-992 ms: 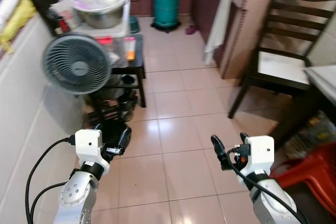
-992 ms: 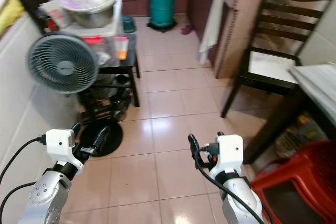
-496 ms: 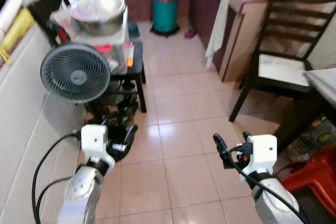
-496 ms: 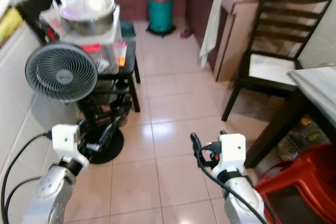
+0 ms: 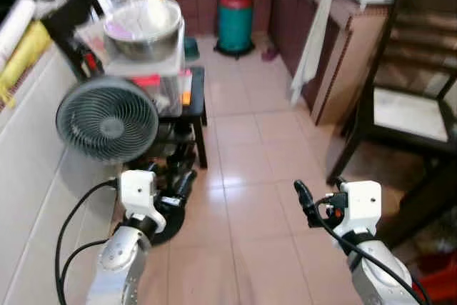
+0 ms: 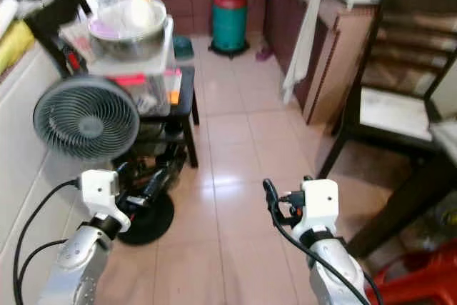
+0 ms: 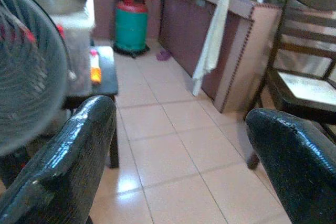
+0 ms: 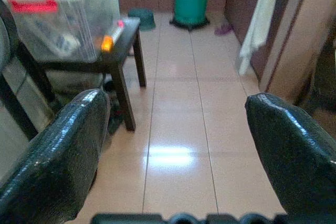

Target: Setting the table

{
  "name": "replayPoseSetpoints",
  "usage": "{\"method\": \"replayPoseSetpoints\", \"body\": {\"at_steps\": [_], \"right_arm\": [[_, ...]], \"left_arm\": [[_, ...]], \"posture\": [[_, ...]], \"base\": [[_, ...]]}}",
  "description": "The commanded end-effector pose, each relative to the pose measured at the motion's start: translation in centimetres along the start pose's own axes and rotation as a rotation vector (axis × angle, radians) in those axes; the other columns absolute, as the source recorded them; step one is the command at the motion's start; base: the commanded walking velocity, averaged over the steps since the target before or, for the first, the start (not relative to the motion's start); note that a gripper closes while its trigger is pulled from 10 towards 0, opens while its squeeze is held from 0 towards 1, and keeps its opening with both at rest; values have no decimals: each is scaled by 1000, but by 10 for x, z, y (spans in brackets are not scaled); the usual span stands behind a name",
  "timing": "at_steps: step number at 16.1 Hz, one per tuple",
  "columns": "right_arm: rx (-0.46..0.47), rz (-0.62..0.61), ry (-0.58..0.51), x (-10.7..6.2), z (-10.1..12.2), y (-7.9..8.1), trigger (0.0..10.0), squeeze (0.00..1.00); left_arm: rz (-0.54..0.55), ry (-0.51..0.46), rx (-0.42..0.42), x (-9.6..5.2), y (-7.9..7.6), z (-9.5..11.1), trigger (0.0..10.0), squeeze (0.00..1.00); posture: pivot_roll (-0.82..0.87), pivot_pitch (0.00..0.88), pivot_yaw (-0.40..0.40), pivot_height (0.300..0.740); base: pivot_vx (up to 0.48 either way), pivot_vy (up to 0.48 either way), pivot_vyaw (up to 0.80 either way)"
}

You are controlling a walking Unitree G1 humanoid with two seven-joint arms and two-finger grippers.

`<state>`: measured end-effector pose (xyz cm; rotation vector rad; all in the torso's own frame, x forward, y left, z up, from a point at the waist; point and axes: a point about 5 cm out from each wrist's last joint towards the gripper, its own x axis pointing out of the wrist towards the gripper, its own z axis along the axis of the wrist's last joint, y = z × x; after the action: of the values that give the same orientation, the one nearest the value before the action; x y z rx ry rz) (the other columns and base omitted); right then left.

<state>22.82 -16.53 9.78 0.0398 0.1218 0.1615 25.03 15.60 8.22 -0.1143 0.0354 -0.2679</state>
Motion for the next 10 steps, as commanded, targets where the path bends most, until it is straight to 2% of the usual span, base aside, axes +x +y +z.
{"method": "replayPoseSetpoints", "body": {"at_steps": [1,2,3,6,10], "right_arm": [[12,17,-19,1,4,6,10000,0],[9,16,-17,1,4,6,10000,0],[7,11,-18,0,4,7,10000,0],[20,5,-13,0,4,7,10000,0],[21,8,-3,0,2,9,10000,0]], "left_arm": [[33,3,20,-5,12,2,10000,0],[34,7,19,-5,12,2,10000,0],[58,12,4,-6,13,0,10000,0],[70,38,35,-6,13,-2,10000,0],[34,35,41,-2,10,0,10000,0]], "posture": [[-84,76,25,740],[-84,76,25,740],[-84,80,26,740],[-84,82,28,740],[-85,82,32,740]], "base": [[398,0,0],[368,0,0],[0,0,0],[0,0,0],[0,0,-711]]}}
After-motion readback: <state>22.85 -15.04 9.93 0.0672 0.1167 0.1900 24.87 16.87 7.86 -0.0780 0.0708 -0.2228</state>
